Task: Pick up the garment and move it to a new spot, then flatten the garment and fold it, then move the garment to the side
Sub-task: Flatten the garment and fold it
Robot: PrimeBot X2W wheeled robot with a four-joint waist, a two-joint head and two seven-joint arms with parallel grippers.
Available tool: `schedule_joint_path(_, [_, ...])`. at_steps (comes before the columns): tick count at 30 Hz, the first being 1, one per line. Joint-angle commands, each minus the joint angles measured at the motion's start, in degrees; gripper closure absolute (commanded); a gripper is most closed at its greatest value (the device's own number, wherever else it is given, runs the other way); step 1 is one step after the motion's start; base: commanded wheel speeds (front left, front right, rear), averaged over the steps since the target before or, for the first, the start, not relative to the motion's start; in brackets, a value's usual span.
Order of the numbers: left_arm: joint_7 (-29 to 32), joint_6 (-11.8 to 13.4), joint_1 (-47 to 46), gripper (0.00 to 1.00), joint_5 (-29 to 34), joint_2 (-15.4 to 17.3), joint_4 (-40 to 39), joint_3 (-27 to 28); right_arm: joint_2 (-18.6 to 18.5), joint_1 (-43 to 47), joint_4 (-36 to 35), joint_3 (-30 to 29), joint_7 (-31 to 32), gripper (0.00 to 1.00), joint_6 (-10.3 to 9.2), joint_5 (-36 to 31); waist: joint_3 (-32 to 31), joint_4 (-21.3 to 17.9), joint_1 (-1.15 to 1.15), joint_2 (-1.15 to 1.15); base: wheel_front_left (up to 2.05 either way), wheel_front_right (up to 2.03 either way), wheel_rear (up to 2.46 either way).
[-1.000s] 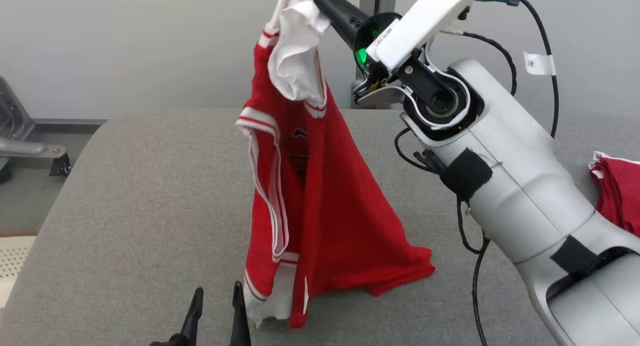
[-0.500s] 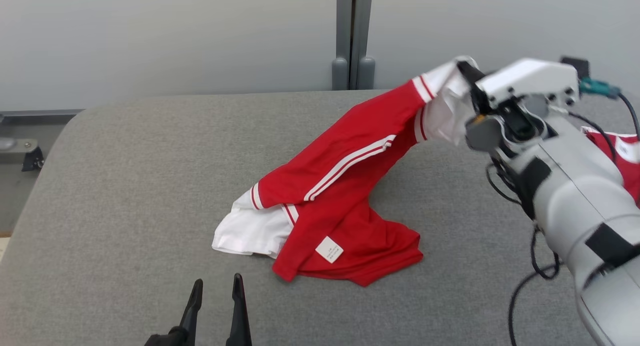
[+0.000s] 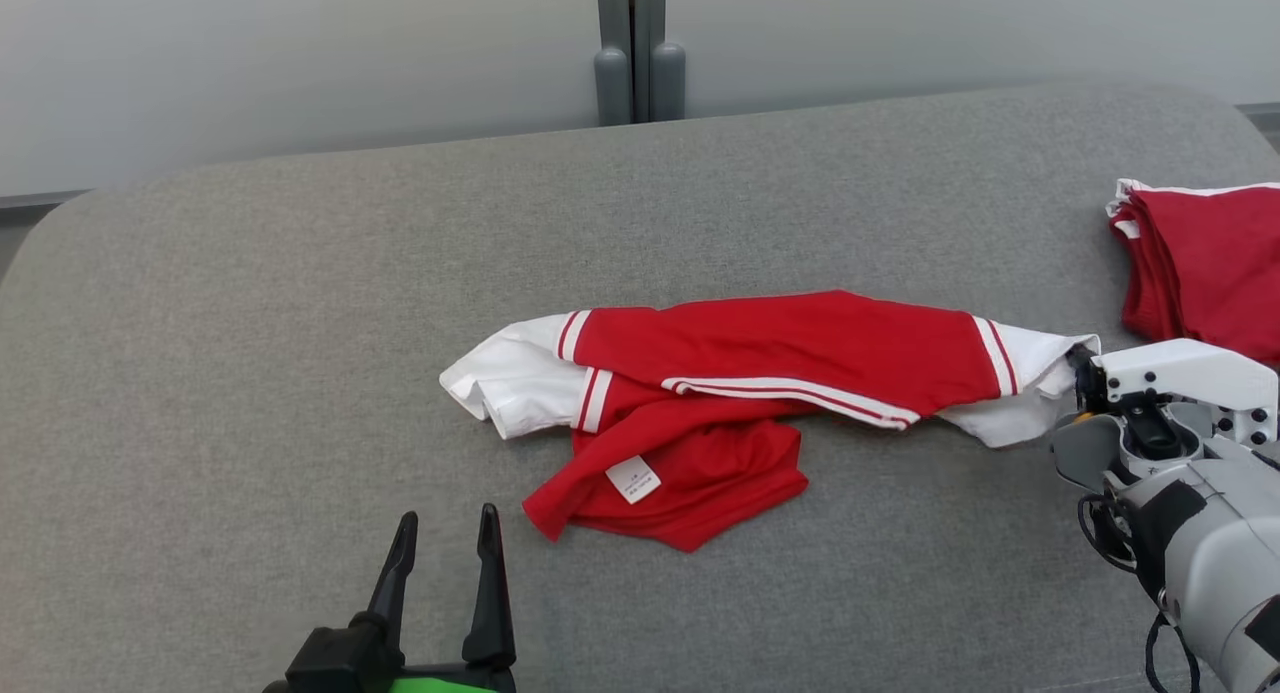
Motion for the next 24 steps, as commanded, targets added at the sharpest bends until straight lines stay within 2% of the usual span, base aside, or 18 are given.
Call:
schedule_joint_path(1, [-0.1,0.1,-0.9,0.0,0.5,0.2,0.1,0.0,-0.7,1.1,0.0,1.2,-0.7,1.0,0.01,0.4,1.2,-1.1,0.0,0.0,0.0,0.0,0.0])
schedule_joint_path(10, [-0.1,-0.2,-2.3,0.0,0.8,0.2,0.6,-0.3,-1.3,2.1,0.0,10.2,-3.8,1.0,0.01,-0.4,2.2,-1.7,0.0,0.0,0.0,0.0,0.0])
schedule_joint_path(11, [-0.1,-0.2,-2.4,0.0,0.8,0.2,0.7,-0.4,-1.4,1.9,0.0,11.5,-4.3,0.92,0.01,-1.2,2.3,-1.6,0.0,0.0,0.0,0.0,0.0])
schedule_joint_path(12, [-0.1,-0.2,-2.4,0.0,0.9,0.2,0.7,-0.4,-1.6,1.6,0.0,12.5,-4.6,0.59,0.01,-1.5,2.3,-1.6,0.0,0.0,0.0,0.0,0.0])
schedule_joint_path(13, [-0.1,-0.1,-2.5,0.0,0.9,0.2,0.8,-0.4,-1.6,1.3,0.0,13.6,-5.0,0.0,0.01,-2.0,2.4,-1.6,0.0,0.0,0.0,0.0,0.0])
schedule_joint_path(19, [-0.1,0.1,-1.9,0.0,0.7,0.2,0.8,-0.1,-4.2,-0.6,0.0,23.0,-10.9,0.0,0.01,-10.1,2.1,-1.4,0.0,0.0,0.0,0.0,0.0])
schedule_joint_path(22, [-0.1,0.3,-1.0,0.0,0.4,0.2,0.6,0.1,-5.0,-0.9,0.0,25.4,-12.0,0.0,0.01,-13.5,1.6,-1.6,0.0,0.0,0.0,0.0,0.0])
schedule_joint_path(24, [-0.1,0.5,-0.7,0.0,0.3,0.2,0.4,0.4,-7.1,-2.0,0.1,25.7,-12.2,0.0,0.0,-16.4,1.4,-1.8,0.0,0.0,0.0,0.0,0.0])
